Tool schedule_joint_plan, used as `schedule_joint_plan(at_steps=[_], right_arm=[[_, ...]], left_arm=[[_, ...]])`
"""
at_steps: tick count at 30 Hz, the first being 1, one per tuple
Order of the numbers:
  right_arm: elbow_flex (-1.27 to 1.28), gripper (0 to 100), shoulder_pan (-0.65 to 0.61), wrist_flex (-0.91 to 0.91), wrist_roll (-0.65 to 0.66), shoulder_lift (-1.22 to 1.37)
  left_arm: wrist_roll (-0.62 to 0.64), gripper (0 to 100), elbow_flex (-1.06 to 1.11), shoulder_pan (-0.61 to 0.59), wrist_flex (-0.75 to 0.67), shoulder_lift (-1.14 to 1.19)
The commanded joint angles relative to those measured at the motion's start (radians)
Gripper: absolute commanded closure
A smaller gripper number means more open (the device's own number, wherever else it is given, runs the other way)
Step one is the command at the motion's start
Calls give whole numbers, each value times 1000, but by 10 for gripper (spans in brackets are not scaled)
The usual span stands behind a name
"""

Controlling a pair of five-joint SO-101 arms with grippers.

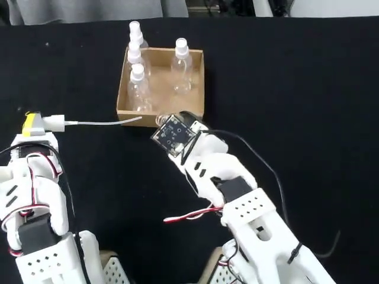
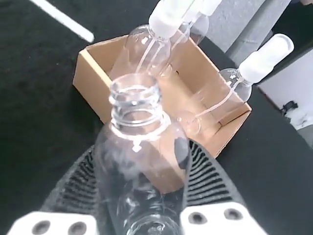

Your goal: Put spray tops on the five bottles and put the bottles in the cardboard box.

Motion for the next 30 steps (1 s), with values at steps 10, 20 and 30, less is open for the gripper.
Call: schedule_joint_plan(at_steps=[10, 20, 30], right_arm=[[47, 956, -18, -124, 98, -35], [47, 956, -20, -123, 98, -33], [56, 956, -51, -121, 98, -33]], left_arm=[[-54, 970, -8, 74, 2, -94], [-55, 970, 33, 120, -6, -143], [-55, 970, 33, 130, -6, -161]])
